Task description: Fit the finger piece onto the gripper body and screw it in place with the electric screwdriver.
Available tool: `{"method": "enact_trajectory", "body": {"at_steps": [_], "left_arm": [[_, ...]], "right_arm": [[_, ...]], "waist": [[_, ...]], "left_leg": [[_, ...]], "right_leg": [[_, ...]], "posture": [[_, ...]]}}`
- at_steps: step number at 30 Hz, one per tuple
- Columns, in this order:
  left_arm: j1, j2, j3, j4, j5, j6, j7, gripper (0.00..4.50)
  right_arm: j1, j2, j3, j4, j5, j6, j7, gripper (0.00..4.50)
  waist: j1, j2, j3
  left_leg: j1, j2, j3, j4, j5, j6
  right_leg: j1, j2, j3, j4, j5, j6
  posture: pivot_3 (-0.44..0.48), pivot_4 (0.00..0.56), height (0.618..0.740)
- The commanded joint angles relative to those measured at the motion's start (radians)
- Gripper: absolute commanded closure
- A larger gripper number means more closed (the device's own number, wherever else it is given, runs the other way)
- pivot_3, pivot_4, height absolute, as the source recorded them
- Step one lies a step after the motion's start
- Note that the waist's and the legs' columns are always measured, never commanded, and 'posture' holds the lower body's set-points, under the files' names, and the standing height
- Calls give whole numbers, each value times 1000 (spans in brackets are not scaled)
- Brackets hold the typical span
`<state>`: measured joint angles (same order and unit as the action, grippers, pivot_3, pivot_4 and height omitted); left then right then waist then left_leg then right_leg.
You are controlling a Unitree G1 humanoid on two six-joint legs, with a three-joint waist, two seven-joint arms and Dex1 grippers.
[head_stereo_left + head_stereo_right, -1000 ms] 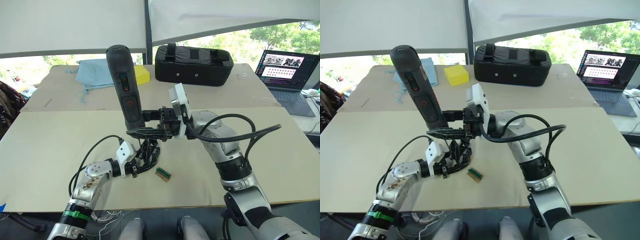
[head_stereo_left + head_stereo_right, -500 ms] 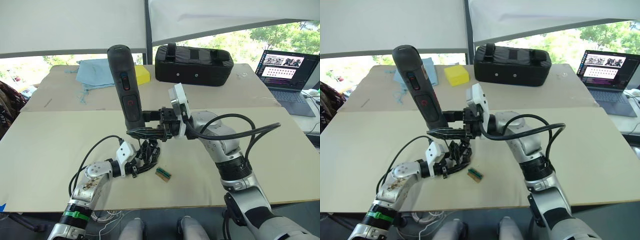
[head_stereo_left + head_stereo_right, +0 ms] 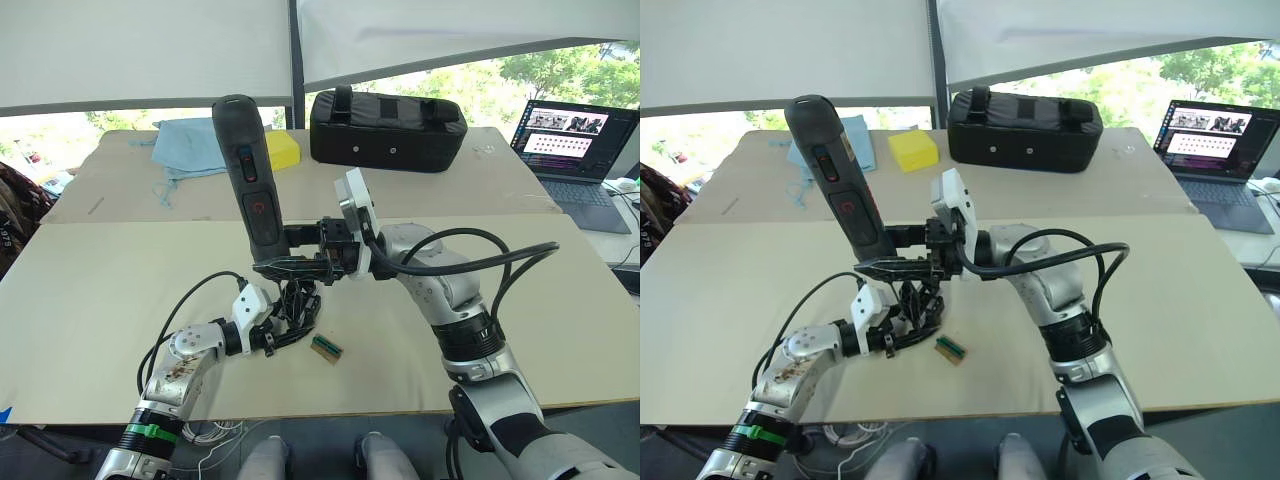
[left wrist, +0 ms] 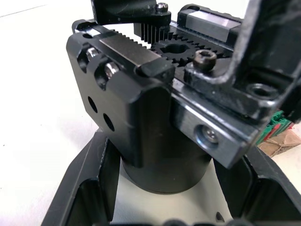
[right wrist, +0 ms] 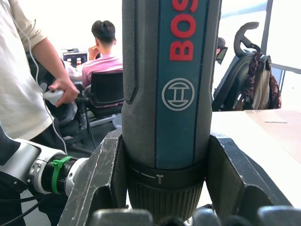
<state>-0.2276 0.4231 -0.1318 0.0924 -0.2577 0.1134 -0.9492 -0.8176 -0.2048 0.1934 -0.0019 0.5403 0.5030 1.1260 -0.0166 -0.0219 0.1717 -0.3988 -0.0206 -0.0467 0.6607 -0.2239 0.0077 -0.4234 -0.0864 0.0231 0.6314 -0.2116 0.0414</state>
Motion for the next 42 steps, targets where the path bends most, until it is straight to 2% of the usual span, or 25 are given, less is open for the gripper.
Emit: {"method": "enact_trajectory", "body": {"at_steps": [1,14,42], "left_arm": [[31,-4,-32,6,7,29,-13,2188],[34,-3,-32,6,7,26,-13,2188],[27,-2,-35,13,8,25,-19,2188]], "right_arm": [[-16,7,-17,-37,25,-7,0,2598],[-30,17,-55,-62,87,44,-18,2598],[-61,28,-51,-51,82,22,-55,2598]], "waist": [[0,0,0],[0,0,0],[0,0,0]], "left_leg": [[0,0,0,0,0,0],[0,0,0,0,0,0],[0,0,0,0,0,0]], "right_leg": [[0,0,0,0,0,0],[0,0,0,0,0,0],[0,0,0,0,0,0]], "posture": [[0,150,740],[0,150,740],[0,150,740]]}}
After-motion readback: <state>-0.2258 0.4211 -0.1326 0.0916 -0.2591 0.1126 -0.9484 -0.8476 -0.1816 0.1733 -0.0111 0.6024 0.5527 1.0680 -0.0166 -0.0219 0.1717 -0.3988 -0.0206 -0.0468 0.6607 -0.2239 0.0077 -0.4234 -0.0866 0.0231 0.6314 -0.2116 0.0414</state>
